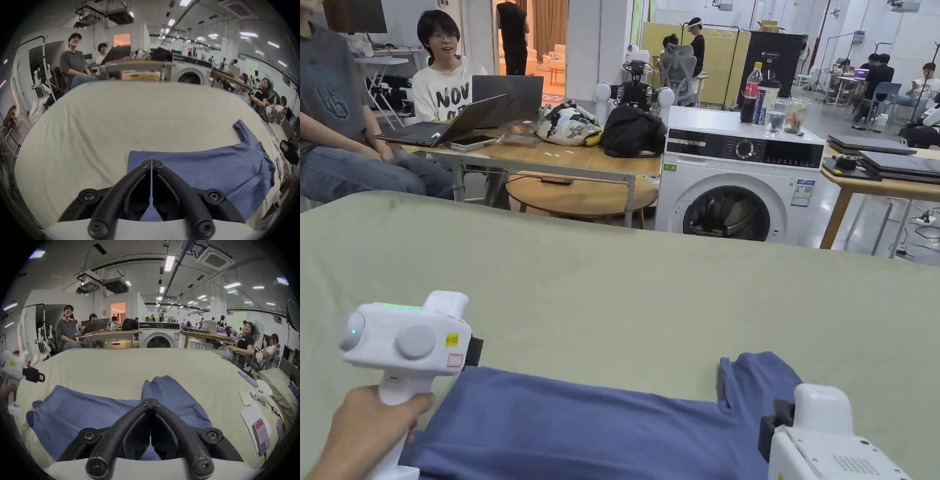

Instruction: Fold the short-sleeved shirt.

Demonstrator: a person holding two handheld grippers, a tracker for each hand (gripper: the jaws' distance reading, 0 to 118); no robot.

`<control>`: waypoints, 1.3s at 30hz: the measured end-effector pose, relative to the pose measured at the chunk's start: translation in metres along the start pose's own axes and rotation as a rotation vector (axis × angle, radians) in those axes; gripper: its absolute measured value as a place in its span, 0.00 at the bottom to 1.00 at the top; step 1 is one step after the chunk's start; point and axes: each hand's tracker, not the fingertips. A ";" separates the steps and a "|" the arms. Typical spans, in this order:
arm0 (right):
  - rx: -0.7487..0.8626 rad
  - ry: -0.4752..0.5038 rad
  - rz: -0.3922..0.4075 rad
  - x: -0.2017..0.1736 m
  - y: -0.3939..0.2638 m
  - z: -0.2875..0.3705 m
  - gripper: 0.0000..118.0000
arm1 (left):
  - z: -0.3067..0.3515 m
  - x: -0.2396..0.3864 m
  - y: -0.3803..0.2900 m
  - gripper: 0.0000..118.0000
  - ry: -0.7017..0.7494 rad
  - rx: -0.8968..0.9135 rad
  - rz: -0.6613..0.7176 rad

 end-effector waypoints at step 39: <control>-0.666 -0.032 -0.012 0.135 0.033 -0.234 0.49 | -0.009 -0.002 -0.020 0.00 -0.050 -0.007 0.066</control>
